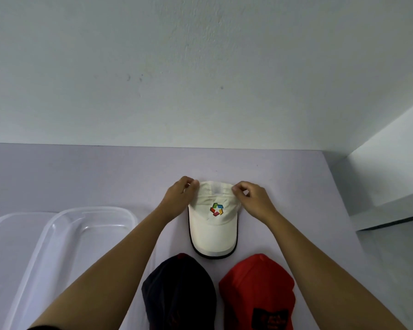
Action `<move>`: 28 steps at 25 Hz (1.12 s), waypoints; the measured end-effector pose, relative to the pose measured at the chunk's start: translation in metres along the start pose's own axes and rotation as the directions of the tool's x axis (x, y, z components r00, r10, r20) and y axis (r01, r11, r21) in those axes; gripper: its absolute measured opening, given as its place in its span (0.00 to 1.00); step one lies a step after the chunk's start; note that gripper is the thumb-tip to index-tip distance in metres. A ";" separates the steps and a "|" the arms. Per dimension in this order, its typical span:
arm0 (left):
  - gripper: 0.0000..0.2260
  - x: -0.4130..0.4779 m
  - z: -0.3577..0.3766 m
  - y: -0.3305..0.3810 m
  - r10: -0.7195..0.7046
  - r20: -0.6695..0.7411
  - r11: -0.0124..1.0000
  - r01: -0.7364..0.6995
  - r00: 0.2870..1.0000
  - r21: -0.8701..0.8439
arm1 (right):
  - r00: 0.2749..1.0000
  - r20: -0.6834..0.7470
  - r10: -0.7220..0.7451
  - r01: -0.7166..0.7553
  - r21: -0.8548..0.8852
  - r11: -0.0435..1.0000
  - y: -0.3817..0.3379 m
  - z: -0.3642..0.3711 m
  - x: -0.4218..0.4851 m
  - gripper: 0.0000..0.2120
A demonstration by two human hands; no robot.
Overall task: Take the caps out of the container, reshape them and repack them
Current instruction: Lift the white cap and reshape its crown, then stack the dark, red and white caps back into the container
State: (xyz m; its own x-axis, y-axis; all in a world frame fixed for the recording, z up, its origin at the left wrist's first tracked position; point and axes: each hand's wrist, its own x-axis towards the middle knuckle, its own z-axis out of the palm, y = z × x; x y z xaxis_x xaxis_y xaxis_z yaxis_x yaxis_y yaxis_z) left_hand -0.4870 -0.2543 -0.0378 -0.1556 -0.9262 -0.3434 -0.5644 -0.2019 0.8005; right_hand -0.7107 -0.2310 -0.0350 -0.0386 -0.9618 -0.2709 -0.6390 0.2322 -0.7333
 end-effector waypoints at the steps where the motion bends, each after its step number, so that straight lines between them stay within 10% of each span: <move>1: 0.13 0.000 -0.001 -0.001 0.000 -0.049 1.000 0.000 0.999 0.005 | 1.000 -0.014 -0.010 0.009 -0.052 0.999 0.000 -0.001 0.001 0.12; 8: 0.18 -0.029 -0.018 0.011 -0.019 -0.106 0.998 0.025 0.994 0.050 | 0.994 -0.103 0.027 -0.032 -0.046 0.998 -0.009 -0.011 -0.019 0.17; 13: 0.17 -0.109 -0.021 0.014 0.036 -0.154 0.995 -0.021 0.987 0.098 | 0.963 -0.192 -0.191 0.209 0.076 0.975 -0.040 0.011 -0.104 0.10; 20: 0.40 -0.211 0.001 -0.046 -0.319 0.059 0.938 0.306 0.946 0.165 | 0.951 0.304 0.050 -0.064 0.037 0.997 -0.050 0.081 -0.182 0.31; 28: 0.26 -0.232 0.009 -0.056 -0.280 0.184 0.911 0.322 0.942 -0.259 | 0.883 0.443 0.155 -0.260 0.186 0.947 -0.047 0.096 -0.169 0.25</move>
State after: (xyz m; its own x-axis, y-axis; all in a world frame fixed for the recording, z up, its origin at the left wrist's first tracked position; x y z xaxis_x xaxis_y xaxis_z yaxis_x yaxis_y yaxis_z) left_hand -0.4263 -0.0247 -0.0077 -0.1377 -0.7573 -0.6384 -0.3536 -0.5644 0.7459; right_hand -0.6004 -0.0658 -0.0143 0.2066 -0.7493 -0.6292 -0.4522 0.4972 -0.7405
